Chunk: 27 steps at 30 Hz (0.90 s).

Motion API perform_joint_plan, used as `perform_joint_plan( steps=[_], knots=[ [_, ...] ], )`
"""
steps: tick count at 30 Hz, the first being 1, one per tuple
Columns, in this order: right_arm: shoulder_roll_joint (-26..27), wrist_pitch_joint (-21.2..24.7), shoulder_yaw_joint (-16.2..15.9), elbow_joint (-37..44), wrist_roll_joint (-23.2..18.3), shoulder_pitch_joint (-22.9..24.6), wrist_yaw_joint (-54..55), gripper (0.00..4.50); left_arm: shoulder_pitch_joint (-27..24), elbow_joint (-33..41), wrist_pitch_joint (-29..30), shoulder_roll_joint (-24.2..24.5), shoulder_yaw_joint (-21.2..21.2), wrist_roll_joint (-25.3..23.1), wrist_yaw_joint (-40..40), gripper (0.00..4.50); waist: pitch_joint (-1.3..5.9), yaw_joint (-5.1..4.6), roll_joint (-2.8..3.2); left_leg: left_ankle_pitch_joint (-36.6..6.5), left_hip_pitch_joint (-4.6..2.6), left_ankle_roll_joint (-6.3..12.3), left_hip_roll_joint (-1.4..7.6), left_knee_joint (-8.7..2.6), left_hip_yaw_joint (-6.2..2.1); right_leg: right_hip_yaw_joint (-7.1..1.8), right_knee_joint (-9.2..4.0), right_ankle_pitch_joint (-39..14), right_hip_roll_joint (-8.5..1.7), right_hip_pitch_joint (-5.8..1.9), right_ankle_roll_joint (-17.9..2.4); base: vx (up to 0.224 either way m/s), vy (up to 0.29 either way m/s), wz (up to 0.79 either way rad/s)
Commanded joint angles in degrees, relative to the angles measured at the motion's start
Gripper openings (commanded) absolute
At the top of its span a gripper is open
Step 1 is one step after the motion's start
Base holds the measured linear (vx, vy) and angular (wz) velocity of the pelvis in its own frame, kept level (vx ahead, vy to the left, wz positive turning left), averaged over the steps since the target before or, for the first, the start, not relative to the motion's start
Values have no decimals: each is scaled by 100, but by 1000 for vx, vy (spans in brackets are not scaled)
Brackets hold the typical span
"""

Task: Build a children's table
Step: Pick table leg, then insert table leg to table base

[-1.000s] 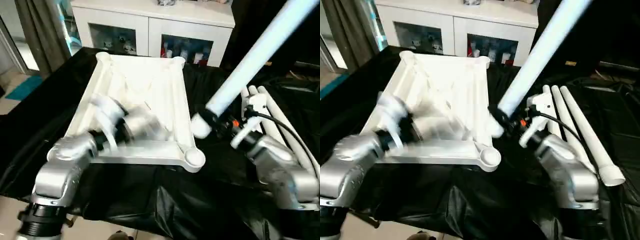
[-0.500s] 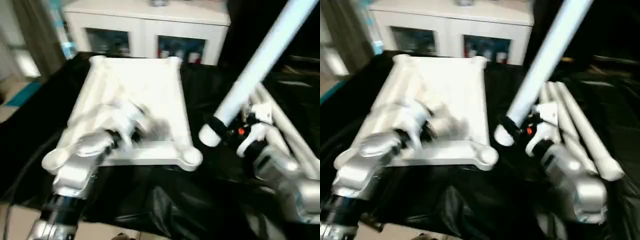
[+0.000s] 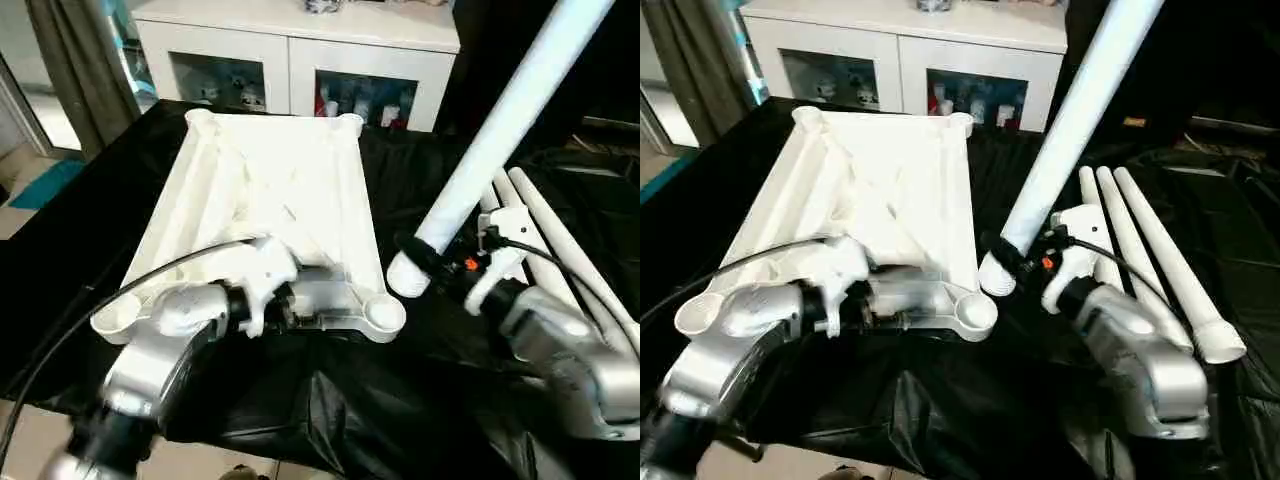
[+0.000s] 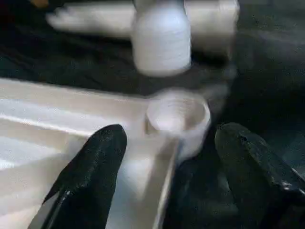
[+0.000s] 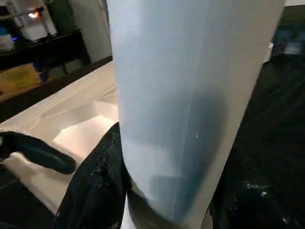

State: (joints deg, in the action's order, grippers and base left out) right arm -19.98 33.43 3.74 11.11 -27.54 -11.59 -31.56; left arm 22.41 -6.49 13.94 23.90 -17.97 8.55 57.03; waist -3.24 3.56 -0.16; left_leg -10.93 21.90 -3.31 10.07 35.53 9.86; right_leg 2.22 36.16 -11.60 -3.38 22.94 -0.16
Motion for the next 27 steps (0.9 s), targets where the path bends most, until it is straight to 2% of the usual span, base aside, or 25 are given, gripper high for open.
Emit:
perform_joint_plan(
  steps=[1,2,4,6,7,9,11,14,15,16,19,24,26,27],
  knots=[
    [-212,25,-141,40,83,12,-248,188,390,-617,-188,210,-347,-489,299,343,350,6,8,-1027,-104,18,248,-495,-87,-275,-475,-1015,-413,-264,-887,0,0,0],
    [-223,18,-160,35,87,19,-267,188,443,-682,-205,228,-385,-481,337,343,355,6,1,-1038,-104,3,247,-495,-88,-276,-473,-1025,-419,-271,-870,0,0,0],
    [-228,19,-188,46,111,43,-255,188,598,-891,-288,215,-437,-548,333,343,377,-8,29,-969,-95,-40,262,-490,-101,-267,-444,-805,-439,-280,-987,0,0,0],
    [-235,53,-193,83,79,61,-285,188,715,-1052,-324,203,-463,-564,414,316,390,-15,14,-866,-85,3,269,-476,-99,-264,-409,-505,-444,-295,-1137,0,0,0],
    [-243,91,-198,144,37,95,-307,188,799,-1157,-309,204,-498,-553,542,307,395,-4,69,-848,-98,36,262,-462,-93,-267,-403,-431,-441,-282,-1203,0,0,0],
    [-259,110,-206,193,7,129,-325,188,887,-1279,-302,199,-531,-564,677,304,389,1,36,-865,-98,54,268,-468,-87,-264,-407,-382,-437,-288,-1268,0,0,0],
    [-280,133,-207,227,-10,169,-325,188,958,-1350,-235,213,-571,-579,810,265,393,8,37,-905,-103,52,278,-469,-90,-261,-401,-400,-448,-296,-1316,0,0,0],
    [-315,146,-209,271,-28,221,-357,188,1054,-1456,-66,225,-628,-536,1048,252,386,18,38,-944,-108,60,279,-469,-86,-265,-410,-491,-451,-290,-1331,0,0,0],
    [-319,151,-209,280,-28,234,-363,188,1058,-1473,-88,201,-612,-523,1046,252,379,-3,106,-1034,-111,22,276,-470,-89,-264,-432,-509,-443,-286,-1340,0,0,0],
    [-328,155,-211,289,-27,250,-380,188,1061,-1491,-99,169,-588,-498,1042,227,393,-3,70,-1031,-101,17,271,-467,-94,-263,-417,-489,-443,-314,-1337,0,0,0],
    [-349,132,-246,288,5,261,-414,188,1068,-1504,-85,152,-587,-451,1115,211,388,4,82,-1000,-101,45,281,-466,-94,-263,-417,-504,-452,-304,-1377,0,0,0],
    [-337,144,-236,274,-19,251,-399,188,1098,-1557,-59,81,-580,-476,1112,158,391,2,81,-966,-104,74,284,-462,-91,-262,-414,-472,-449,-302,-1394,0,0,0],
    [-339,152,-228,272,-16,247,-404,188,1117,-1601,-72,64,-576,-498,1128,158,391,2,82,-966,-101,78,284,-462,-91,-261,-417,-470,-451,-304,-1399,0,0,0],
    [-339,152,-228,272,-16,247,-404,188,1117,-1601,-72,64,-576,-498,1128,136,390,2,79,-985,-102,77,282,-462,-91,-261,-419,-504,-449,-304,-1395,0,0,0]
  ],
)
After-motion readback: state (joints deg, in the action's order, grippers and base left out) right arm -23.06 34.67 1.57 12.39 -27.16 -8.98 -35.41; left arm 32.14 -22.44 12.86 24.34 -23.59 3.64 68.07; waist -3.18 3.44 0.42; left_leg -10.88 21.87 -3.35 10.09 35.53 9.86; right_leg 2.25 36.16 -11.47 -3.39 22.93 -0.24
